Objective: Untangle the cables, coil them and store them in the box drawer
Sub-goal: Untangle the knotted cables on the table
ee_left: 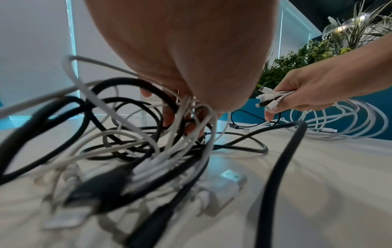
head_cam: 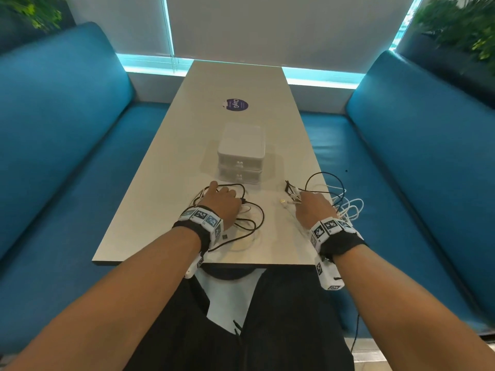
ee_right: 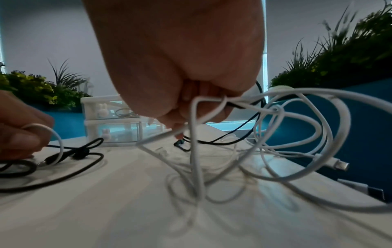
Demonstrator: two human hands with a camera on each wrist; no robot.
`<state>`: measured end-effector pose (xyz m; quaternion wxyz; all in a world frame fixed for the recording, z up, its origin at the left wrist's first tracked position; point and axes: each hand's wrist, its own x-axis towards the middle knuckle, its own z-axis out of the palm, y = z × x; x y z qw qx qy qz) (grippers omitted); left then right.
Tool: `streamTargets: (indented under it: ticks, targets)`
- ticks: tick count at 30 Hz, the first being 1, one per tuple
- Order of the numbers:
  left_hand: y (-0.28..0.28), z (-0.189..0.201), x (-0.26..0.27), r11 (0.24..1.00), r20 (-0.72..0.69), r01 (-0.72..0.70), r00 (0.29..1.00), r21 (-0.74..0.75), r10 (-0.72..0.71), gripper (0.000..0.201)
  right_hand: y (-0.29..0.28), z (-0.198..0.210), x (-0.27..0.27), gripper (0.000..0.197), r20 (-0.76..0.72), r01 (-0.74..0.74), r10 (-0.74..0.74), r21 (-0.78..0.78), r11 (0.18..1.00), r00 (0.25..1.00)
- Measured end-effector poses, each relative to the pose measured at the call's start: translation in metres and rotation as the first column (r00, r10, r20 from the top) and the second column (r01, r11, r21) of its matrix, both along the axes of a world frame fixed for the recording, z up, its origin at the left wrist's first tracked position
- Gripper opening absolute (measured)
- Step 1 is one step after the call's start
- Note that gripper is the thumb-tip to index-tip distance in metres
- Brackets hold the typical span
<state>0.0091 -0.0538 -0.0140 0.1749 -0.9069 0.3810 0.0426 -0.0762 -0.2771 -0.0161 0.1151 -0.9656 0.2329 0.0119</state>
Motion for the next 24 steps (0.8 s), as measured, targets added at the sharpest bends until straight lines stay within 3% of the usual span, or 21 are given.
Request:
streamTargets:
  ticks: [3,8,16,20,24]
  targets:
    - [0.009,0.001,0.002,1.0,-0.025,0.003,1.0,-0.024,-0.004,0.033,0.007,-0.004,-0.001,0.025,-0.018,-0.085,0.086,0.042,0.995,0.996]
    - [0.021,0.009,0.008,0.988,-0.172,-0.024,0.985,-0.153,-0.003,0.058,0.018,-0.005,0.008,0.029,-0.009,-0.155,0.158,0.154,0.976,0.987]
    - [0.034,0.003,0.022,0.955,-0.232,-0.118,0.971,-0.274,0.053,0.034,0.044,-0.011,0.014,0.042,0.044,-0.132,0.125,0.325,0.936,0.991]
    - [0.045,-0.002,0.029,0.908,-0.252,-0.162,0.966,-0.387,0.065,0.033,0.046,-0.013,0.015,0.037,0.021,-0.143,0.144,0.329,0.933,0.989]
    - [0.047,-0.002,0.03,0.913,-0.237,-0.154,0.969,-0.377,0.066,0.027,0.049,-0.012,0.018,0.032,0.015,-0.154,0.159,0.338,0.929,0.987]
